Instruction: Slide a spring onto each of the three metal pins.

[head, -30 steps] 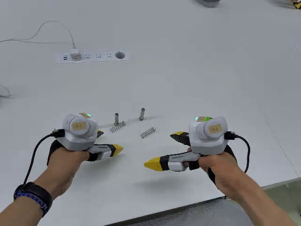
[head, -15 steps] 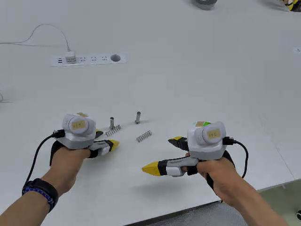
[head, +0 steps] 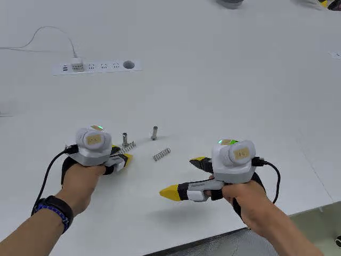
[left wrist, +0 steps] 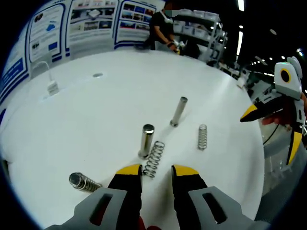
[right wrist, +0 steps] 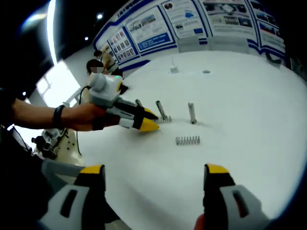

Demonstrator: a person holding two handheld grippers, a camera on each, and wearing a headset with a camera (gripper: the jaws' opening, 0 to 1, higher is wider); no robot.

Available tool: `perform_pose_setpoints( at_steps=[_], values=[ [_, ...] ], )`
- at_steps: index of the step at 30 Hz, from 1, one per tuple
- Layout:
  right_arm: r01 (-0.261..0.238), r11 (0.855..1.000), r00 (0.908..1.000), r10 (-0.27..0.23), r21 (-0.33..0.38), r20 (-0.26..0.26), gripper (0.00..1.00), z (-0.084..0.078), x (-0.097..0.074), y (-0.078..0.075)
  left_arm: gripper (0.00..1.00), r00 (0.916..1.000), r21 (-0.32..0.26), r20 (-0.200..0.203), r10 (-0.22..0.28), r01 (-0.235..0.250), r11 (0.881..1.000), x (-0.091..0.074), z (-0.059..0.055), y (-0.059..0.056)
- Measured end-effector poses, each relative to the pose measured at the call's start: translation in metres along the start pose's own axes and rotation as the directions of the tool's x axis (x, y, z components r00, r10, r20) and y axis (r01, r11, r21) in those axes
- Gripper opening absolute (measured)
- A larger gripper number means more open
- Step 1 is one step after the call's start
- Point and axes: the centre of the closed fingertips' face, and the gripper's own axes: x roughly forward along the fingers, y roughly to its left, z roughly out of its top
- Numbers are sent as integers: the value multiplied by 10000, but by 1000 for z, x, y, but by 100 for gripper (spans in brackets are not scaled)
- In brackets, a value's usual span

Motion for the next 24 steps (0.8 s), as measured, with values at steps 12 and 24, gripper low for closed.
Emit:
perform_pose_setpoints(
  at_steps=[12, 24],
  values=[
    [-61, 10000, 10000, 61, 1, 5, 86, -1, 0, 2, 11, 9989, 566, -106, 466, -459, 9973, 0, -3, 4],
    [-42, 10000, 10000, 42, 62, 65, 85, -6, -3, 6, 11, 9993, 246, -303, 217, -209, 9995, -11, -21, -8]
  ],
)
